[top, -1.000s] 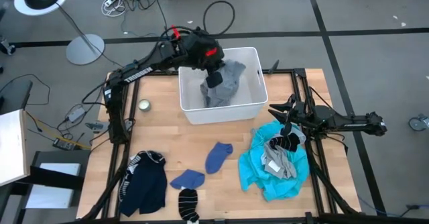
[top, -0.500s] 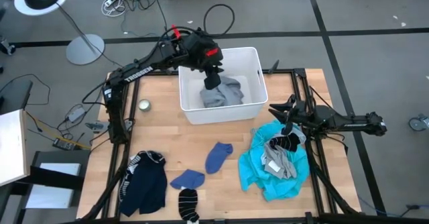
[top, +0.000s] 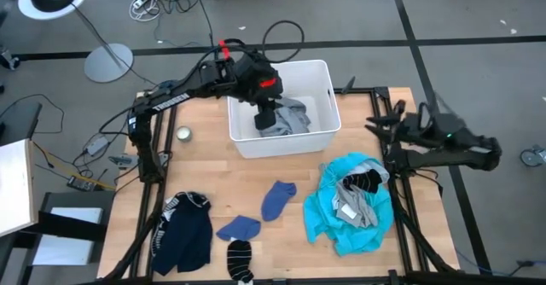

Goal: Sort clothes
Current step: Put the black sock into the white laundry organizer

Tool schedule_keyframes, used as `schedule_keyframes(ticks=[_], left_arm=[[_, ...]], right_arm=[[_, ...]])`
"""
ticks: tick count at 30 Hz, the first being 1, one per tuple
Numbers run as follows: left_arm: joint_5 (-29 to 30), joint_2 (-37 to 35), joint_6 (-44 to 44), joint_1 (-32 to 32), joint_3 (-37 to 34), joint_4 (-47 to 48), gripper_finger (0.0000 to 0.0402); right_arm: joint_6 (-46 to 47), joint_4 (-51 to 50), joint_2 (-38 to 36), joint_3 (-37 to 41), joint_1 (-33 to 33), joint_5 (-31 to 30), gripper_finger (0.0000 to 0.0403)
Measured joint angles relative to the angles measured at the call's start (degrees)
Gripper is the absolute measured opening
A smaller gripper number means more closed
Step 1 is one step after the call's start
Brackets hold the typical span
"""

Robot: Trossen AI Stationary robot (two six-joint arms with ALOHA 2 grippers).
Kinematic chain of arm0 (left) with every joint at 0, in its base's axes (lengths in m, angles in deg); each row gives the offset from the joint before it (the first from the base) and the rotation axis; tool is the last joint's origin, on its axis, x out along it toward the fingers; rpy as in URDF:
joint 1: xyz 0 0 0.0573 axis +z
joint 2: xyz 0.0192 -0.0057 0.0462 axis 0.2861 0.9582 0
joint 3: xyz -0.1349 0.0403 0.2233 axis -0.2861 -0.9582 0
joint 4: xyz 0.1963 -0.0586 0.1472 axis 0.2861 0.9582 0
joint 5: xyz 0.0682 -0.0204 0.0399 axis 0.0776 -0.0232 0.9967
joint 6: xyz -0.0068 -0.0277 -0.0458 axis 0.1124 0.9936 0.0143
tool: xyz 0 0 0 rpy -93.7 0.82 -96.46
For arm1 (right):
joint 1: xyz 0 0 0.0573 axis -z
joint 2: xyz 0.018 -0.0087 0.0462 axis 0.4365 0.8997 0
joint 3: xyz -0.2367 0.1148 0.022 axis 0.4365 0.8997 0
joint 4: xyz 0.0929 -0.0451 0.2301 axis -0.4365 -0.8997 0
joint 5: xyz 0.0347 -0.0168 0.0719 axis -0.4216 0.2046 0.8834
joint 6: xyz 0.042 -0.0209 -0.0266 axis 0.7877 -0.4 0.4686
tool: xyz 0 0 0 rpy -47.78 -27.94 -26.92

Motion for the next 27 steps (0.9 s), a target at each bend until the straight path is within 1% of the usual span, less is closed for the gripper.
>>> schedule_keyframes(ticks=[4, 6, 10, 13, 17, 19, 22, 24, 27], left_arm=[[0.26, 0.02, 0.80, 0.03, -0.01, -1.91, 0.0126], [-0.03, -0.07, 0.89, -0.09, -1.22, -5.91, 0.0126], [-3.47, -0.10, 1.40, -0.34, -4.86, -12.57, 0.0126], [-4.64, -0.45, 2.35, -0.39, -7.94, -16.00, 0.0126], [-4.74, -0.85, 3.03, -0.48, -11.39, -17.07, 0.0126], [-5.01, -2.03, 3.66, -0.73, -13.60, -18.25, 0.0126], [-5.11, -5.13, 4.14, -1.53, -18.01, -21.69, 0.0126], [-5.09, -8.12, 4.77, -2.06, -23.19, -25.33, 0.0126], [-4.45, -13.84, 7.17, -2.93, -32.90, -31.71, 0.0126]], right_arm=[[6.16, -16.19, 9.13, -12.40, 0.00, 0.33, 0.0087], [8.84, -24.67, 14.83, -16.90, 0.00, 1.30, 0.0076], [14.48, -39.22, 25.94, -22.19, 0.00, 4.30, 0.0057], [18.96, -46.22, 32.88, -23.48, 0.00, 9.38, 0.0049], [23.30, -48.94, 38.70, -23.54, -0.02, 18.32, 0.0046], [23.87, -48.82, 40.36, -23.54, -0.04, 20.66, 0.0048], [25.28, -48.47, 41.68, -23.54, -1.11, 20.85, 0.0052], [27.43, -48.55, 42.04, -23.57, -2.48, 20.88, 0.0052], [30.42, -47.93, 42.26, -23.25, -5.47, 20.27, 0.0050]])
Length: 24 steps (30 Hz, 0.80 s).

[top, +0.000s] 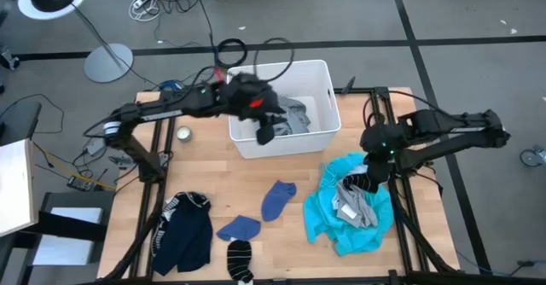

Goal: Sort clothes
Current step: Put the black sock into the white laundry organizer

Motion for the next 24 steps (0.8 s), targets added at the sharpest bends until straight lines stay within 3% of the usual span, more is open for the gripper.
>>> schedule_keyframes(ticks=[5, 13, 24], left_arm=[[2.84, -10.89, 3.72, -3.29, -13.63, -6.79, 0.0126], [16.34, -23.12, 8.12, -13.01, -25.74, -8.90, 0.0126], [19.93, -26.24, 14.91, -18.85, -36.09, -13.86, 0.0126]], right_arm=[[5.80, 2.55, 1.09, 2.25, -5.90, -2.19, 0.0050], [7.48, 12.75, 5.07, 10.03, -14.12, -4.07, 0.0049], [7.35, 16.19, 9.82, 14.02, -15.16, -10.49, 0.0097]])
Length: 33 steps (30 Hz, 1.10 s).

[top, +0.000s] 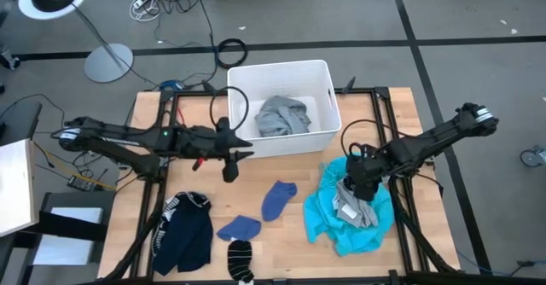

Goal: Sort clothes
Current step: Put the black sock into the white laundry organizer

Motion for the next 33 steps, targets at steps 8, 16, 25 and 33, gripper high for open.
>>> schedule_keyframes(ticks=[8, 16, 25, 33], left_arm=[[0.07, -0.05, 3.14, -3.60, -5.05, -4.03, 0.0126], [0.25, -0.04, 7.69, -8.13, -12.46, -10.44, 0.0126], [0.03, 4.95, 10.94, -8.77, -19.42, -17.24, 0.0126], [-3.26, 20.07, 8.96, -8.33, -15.36, -24.84, 0.0126]], right_arm=[[-1.40, 0.75, 4.41, 0.05, 0.02, -3.25, 0.0115], [-1.52, 3.55, 10.48, -0.02, -0.25, -0.19, 0.0013], [-0.22, -8.52, 10.88, -14.04, -1.16, -3.15, 0.0004], [-4.62, -15.77, 11.19, -34.67, -1.03, -14.54, 0.0001]])
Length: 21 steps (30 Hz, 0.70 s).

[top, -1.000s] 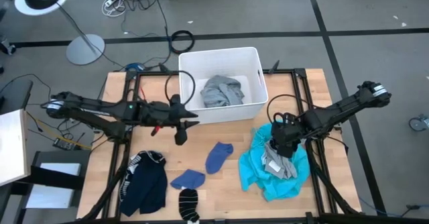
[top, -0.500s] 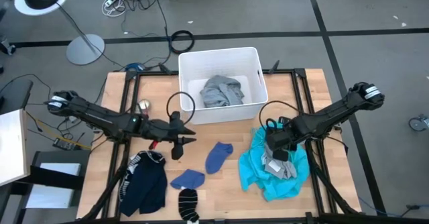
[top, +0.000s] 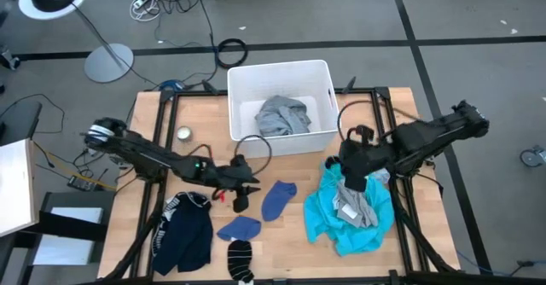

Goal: Sort clothes
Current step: Put the black sock into the white laundry organizer

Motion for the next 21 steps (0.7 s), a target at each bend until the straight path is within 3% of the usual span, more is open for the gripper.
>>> schedule_keyframes(ticks=[5, 10, 16, 21], left_arm=[[-1.19, 8.67, -1.25, 0.35, 5.41, 0.03, 0.0126], [-4.97, 16.67, -1.76, 1.72, 12.49, 0.75, 0.0126], [-5.79, 24.39, -4.43, 1.81, 21.15, 5.70, 0.0126], [-5.51, 28.73, -4.35, 1.88, 24.75, 9.48, 0.0126]], right_arm=[[-11.00, 2.12, 1.12, -10.29, 1.68, -9.00, 0.0001], [-25.00, 9.54, 2.96, -16.38, 7.97, -16.38, 0.0001], [-32.67, 24.93, 5.18, -17.08, 18.95, -16.10, 0.0018], [-33.79, 27.15, 7.67, -17.06, 25.59, -11.57, 0.0073]])
